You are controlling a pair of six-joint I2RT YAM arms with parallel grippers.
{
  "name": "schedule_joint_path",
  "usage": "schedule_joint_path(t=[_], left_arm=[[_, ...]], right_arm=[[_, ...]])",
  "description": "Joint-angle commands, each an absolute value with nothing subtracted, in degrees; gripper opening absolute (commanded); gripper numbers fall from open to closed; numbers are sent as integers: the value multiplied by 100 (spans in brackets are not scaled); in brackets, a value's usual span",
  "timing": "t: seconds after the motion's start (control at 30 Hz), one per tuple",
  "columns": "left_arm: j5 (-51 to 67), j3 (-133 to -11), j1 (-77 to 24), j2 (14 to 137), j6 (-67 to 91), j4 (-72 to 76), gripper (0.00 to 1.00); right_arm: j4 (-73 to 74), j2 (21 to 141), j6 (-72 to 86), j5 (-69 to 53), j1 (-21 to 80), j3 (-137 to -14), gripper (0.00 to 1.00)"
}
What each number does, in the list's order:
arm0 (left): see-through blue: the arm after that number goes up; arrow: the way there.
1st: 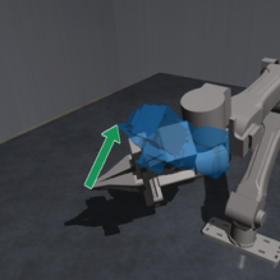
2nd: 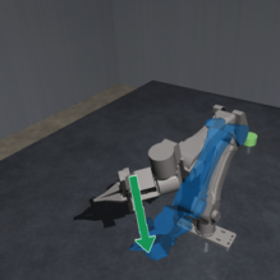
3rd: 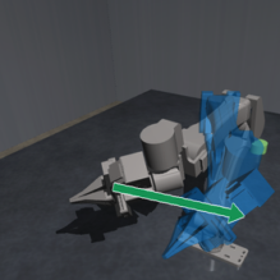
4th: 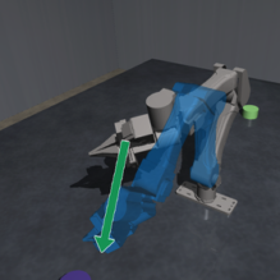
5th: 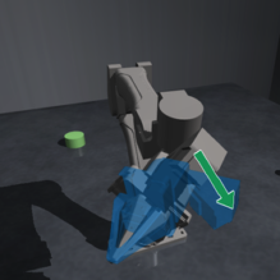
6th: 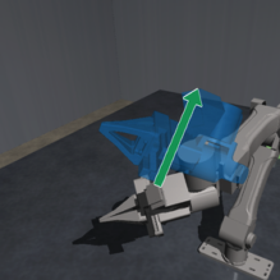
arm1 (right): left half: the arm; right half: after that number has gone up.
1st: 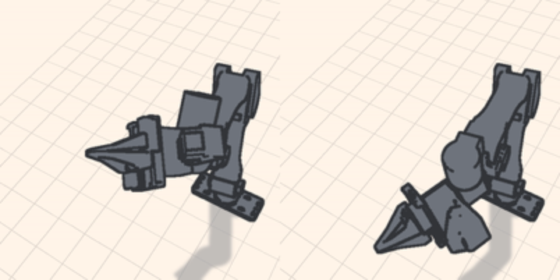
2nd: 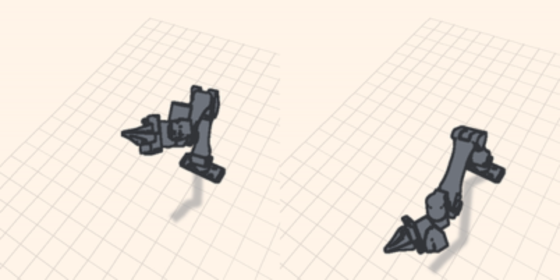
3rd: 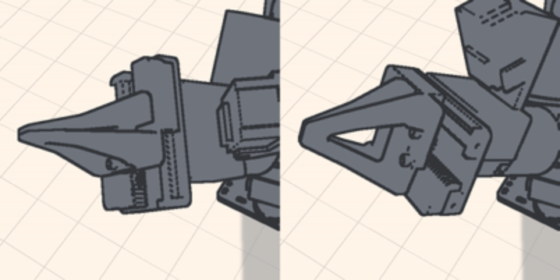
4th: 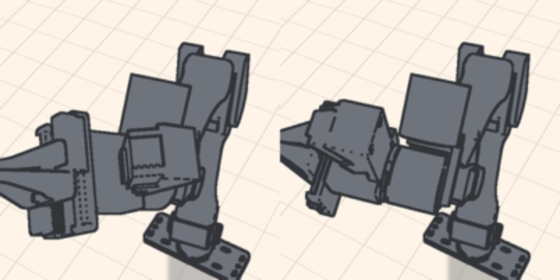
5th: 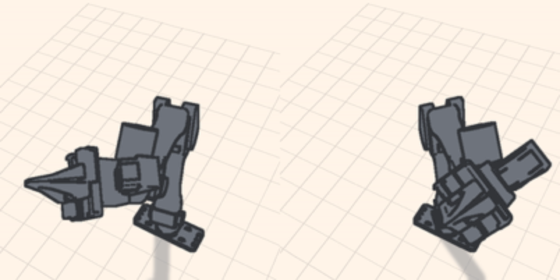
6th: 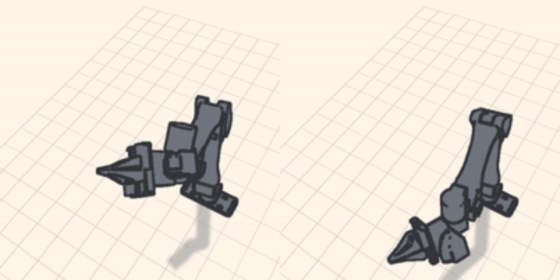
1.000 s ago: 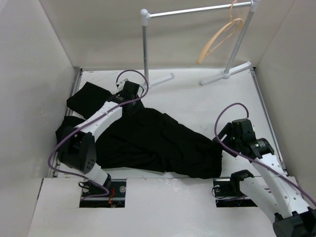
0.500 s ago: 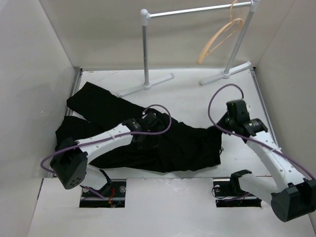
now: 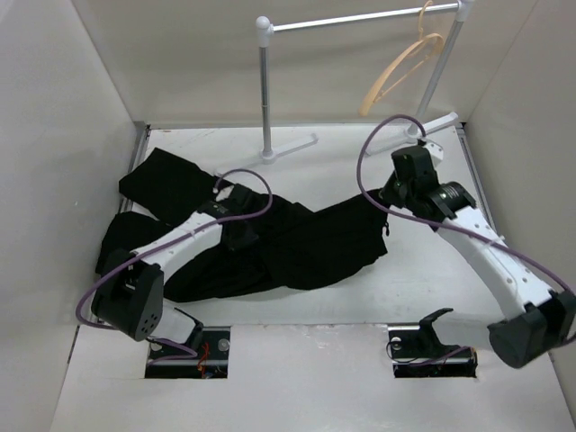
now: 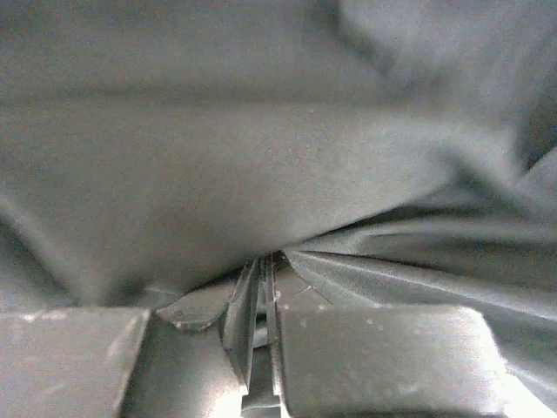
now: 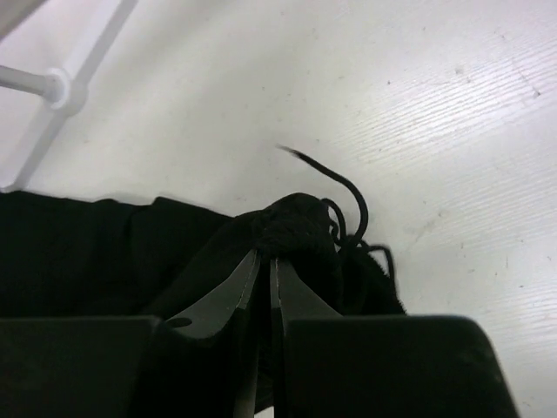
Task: Place the trousers on the hanger
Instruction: Flatten out the trousers at the center of the board.
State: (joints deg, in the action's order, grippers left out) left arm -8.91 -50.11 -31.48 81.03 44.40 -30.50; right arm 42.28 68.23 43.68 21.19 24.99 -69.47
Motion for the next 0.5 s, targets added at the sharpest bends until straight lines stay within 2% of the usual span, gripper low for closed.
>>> schedule_joint_path(t=[0.0, 0.1, 0.2, 0.27, 0.3, 0.33, 0.37, 0.43, 0.47], left_arm=[[-1485, -5527, -2712, 7971, 4246, -2971, 6], [-1442, -5879, -2536, 8305, 4140, -2944, 6], [-1266, -6073, -2544, 8674, 4166, -2944, 10], [-1283, -6161, -2571, 8911, 4184, -2901, 16], [-1292, -6257, -2553, 9043, 4210, -2935, 22], [-1301, -6336, -2544, 9070, 4236, -2979, 24], [-1353, -6415, -2579, 8975, 4271, -3023, 28], [-1537, -6582, -2806, 8528, 4280, -3084, 34], [-1590, -6670, -2930, 8369, 4280, -3163, 37]], right_arm=[[3684, 7512, 4096, 2426, 2422, -7426, 11], [3429, 8347, 4026, 2487, 2229, -7777, 9], [3007, 8902, 4008, 2330, 1895, -7910, 9], [2936, 9279, 4043, 2102, 1666, -8111, 10], [2918, 9429, 4069, 2022, 1613, -8208, 11], [2961, 9579, 4130, 1934, 1569, -8322, 15], [3014, 9658, 4183, 1864, 1569, -8402, 26], [2954, 9625, 4140, 1671, 1577, -8385, 58], [2918, 9528, 4087, 1531, 1577, -8315, 71]])
